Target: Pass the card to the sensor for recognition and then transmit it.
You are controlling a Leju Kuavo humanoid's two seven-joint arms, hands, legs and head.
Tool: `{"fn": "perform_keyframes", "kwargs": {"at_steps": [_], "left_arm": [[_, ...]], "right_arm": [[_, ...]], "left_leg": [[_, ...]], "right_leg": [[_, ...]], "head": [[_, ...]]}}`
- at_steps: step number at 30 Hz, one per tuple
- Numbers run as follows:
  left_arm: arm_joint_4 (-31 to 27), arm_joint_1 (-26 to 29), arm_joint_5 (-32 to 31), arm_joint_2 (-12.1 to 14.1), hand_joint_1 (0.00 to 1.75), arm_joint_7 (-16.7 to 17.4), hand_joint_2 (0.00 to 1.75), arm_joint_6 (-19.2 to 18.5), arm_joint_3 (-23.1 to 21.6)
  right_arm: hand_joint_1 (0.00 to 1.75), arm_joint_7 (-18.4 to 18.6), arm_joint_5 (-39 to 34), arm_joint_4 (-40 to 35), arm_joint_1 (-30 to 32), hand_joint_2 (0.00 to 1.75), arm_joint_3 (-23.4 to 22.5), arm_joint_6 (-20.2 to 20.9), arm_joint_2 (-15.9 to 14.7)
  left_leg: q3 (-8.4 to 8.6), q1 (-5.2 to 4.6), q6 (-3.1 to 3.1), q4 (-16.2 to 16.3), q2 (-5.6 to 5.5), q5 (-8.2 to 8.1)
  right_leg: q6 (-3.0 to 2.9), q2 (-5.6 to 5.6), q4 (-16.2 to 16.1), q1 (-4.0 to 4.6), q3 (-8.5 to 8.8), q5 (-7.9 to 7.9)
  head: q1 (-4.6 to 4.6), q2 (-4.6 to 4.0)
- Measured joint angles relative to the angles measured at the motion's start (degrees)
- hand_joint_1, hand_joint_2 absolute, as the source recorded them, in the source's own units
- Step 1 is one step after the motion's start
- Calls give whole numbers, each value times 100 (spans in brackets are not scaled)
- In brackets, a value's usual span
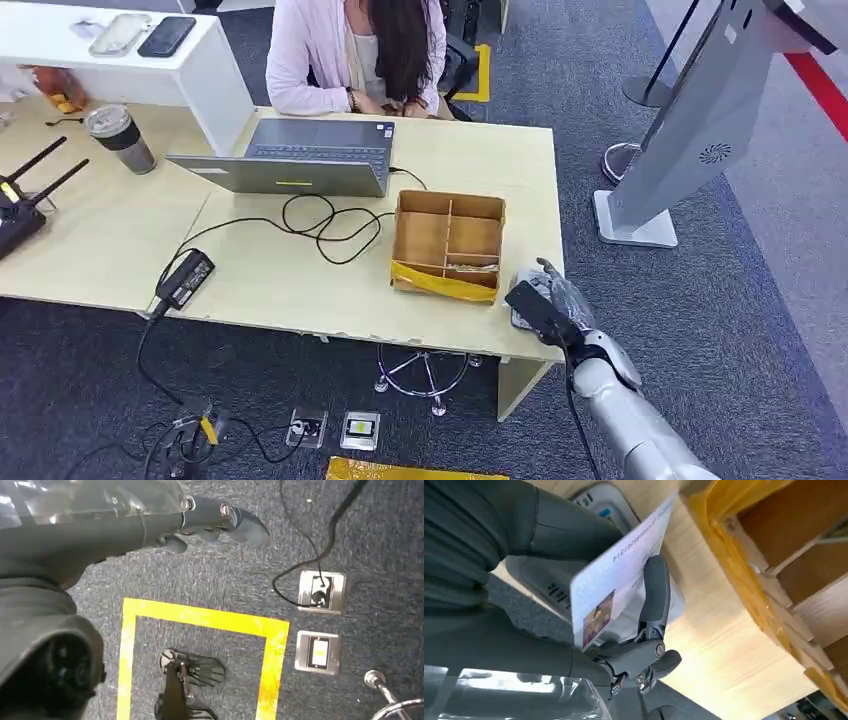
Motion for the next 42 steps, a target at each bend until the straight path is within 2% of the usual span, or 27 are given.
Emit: {"fn": "perform_keyframes", "kwargs": {"at_steps": [6, 12, 23, 28, 34, 42], "left_arm": [[-24, -1, 79, 2, 0, 24, 0, 41, -105], [-17, -5, 120, 26, 0, -39, 0, -55, -177], [-6, -18, 147, 92, 0, -247, 0, -168, -402], [0, -27, 57, 146, 0, -341, 0, -252, -533], [24, -69, -53, 155, 0, -398, 0, -258, -667], [35, -86, -166, 155, 0, -444, 0, -271, -763]], "right_arm": [[175, -41, -120, 2, 3, 175, 17, -50, 11], [175, 99, -173, -120, -122, 175, 17, -20, -64], [175, 514, 201, -937, -1076, 175, -4, 380, -459], [175, 667, 411, -1148, -1358, 175, -37, 507, -518], [175, 409, 680, -1027, -1504, 175, -26, 253, -325], [175, 308, 780, -582, -1528, 175, 13, -44, 54]], "left_leg": [[2, 0, -2, 0, 1, -2], [1, 0, -2, 1, 1, 1], [0, -1, -3, 2, 3, 2], [-1, 0, -3, 1, 3, 2], [-2, 1, -3, 0, 4, 2], [-4, 3, -3, 1, 1, 2]], "right_leg": [[0, 2, -1, -1, 2, 0], [-1, 1, -1, -1, 2, 6], [-1, 3, 0, -1, -3, 8], [-1, 2, 0, 0, -2, 7], [-1, 2, 1, 1, -2, 7], [-3, 1, 1, 2, -2, 6]], "head": [[2, 0], [2, 0], [4, 0], [2, 0], [2, 0], [2, 0]]}}
